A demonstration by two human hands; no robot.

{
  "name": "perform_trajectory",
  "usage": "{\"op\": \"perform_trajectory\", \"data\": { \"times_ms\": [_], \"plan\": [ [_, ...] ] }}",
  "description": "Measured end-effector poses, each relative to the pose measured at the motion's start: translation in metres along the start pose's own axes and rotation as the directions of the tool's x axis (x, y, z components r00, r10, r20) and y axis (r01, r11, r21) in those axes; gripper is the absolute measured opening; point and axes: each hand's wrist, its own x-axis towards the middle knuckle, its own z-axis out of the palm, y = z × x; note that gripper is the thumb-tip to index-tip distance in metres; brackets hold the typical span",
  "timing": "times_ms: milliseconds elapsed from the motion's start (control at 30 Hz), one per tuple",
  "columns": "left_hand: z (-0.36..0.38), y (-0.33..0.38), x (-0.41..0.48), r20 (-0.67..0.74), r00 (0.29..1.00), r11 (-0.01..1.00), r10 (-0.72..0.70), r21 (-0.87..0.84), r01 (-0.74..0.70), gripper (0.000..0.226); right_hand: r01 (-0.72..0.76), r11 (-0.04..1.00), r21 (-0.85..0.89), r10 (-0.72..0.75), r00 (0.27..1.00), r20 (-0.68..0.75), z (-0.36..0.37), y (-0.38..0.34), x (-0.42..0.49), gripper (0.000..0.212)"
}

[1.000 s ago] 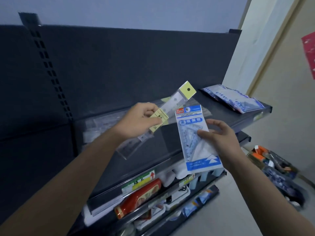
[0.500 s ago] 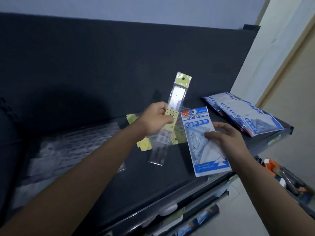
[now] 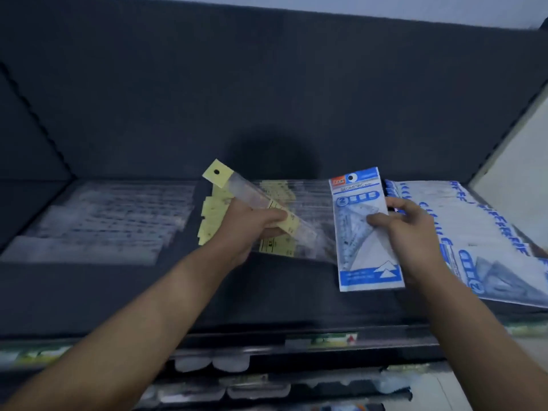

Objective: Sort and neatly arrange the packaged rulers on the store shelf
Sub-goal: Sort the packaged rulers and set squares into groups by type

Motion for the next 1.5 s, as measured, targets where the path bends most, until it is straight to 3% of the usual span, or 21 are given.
{"op": "perform_trajectory", "data": {
  "times_ms": [67,167,233,300,433,500,600,667,733,800,900,1000,1100,1200,1267,1367,1500],
  "plan": [
    [-0.006,-0.006,-0.010,-0.092,0.994,0.996,0.060,0.066,-0.054,0.038,-0.021,0.999,0.035,0.020,0.999,0.042,-0.003,-0.001,0.004,0.028],
    [-0.020,-0.008,-0.017,-0.276,0.931,0.934,0.237,0.328,-0.140,0.117,-0.075,0.993,0.095,0.063,0.990,0.122,0.002,0.001,0.004,0.027],
    [-0.027,-0.011,-0.022,-0.318,0.893,0.897,0.319,0.404,-0.177,0.137,-0.106,0.989,0.099,0.092,0.986,0.141,0.008,0.004,0.003,0.026],
    [-0.033,-0.017,-0.026,-0.307,0.884,0.877,0.354,0.438,-0.199,0.128,-0.131,0.986,0.100,0.116,0.983,0.144,0.012,0.009,0.001,0.026],
    [-0.039,-0.029,-0.029,-0.242,0.898,0.737,0.368,0.664,-0.123,0.083,-0.132,0.987,0.088,0.116,0.980,0.163,0.017,0.012,0.000,0.025],
    [-0.042,-0.031,-0.032,-0.219,0.892,0.576,0.396,0.816,-0.055,0.069,-0.116,0.990,0.082,0.101,0.980,0.169,0.017,0.011,-0.001,0.024],
    [-0.046,-0.032,-0.038,-0.135,0.866,0.215,0.482,0.976,0.033,0.067,-0.098,0.993,0.062,0.084,0.977,0.194,0.013,0.008,-0.001,0.020],
    [-0.047,-0.032,-0.042,-0.086,0.848,0.106,0.522,0.994,0.036,0.066,-0.097,0.994,0.040,0.085,0.969,0.233,0.011,0.004,-0.002,0.018],
    [-0.043,-0.030,-0.043,-0.042,0.831,0.131,0.554,0.991,-0.037,0.062,-0.079,0.996,0.040,0.065,0.957,0.284,0.009,0.000,-0.003,0.018],
    [-0.033,-0.023,-0.040,0.028,0.811,0.244,0.584,0.947,-0.208,0.056,-0.037,0.999,0.026,0.025,0.935,0.355,0.005,-0.006,-0.005,0.018],
    [-0.008,0.001,-0.033,0.147,0.759,0.359,0.635,0.813,-0.458,0.057,0.183,0.958,-0.220,-0.045,0.857,0.514,-0.005,-0.025,-0.005,0.019],
    [0.021,0.025,-0.021,0.376,0.781,0.404,0.499,0.696,-0.593,0.068,0.359,0.849,-0.388,0.000,0.734,0.679,-0.021,-0.048,-0.005,0.013],
    [0.055,0.038,-0.016,0.558,0.795,0.580,0.238,0.575,-0.577,0.061,0.361,0.842,-0.401,0.032,0.709,0.704,-0.045,-0.062,-0.005,0.011],
    [0.099,0.035,-0.015,0.631,0.758,0.631,0.165,0.523,-0.573,0.032,0.394,0.789,-0.471,0.019,0.752,0.659,-0.079,-0.062,0.000,0.010],
    [0.130,0.030,-0.018,0.624,0.770,0.674,0.134,0.512,-0.532,0.024,0.391,0.760,-0.520,0.007,0.794,0.607,-0.106,-0.056,0.010,0.014],
    [0.176,0.015,-0.019,0.596,0.798,0.665,0.093,0.559,-0.495,0.023,0.383,0.729,-0.567,0.007,0.825,0.566,-0.153,-0.043,0.035,0.024],
    [0.226,-0.006,-0.020,0.543,0.839,0.641,0.036,0.631,-0.436,0.022,0.455,0.638,-0.621,0.018,0.798,0.603,-0.220,-0.022,0.075,0.029]
  ]
}}
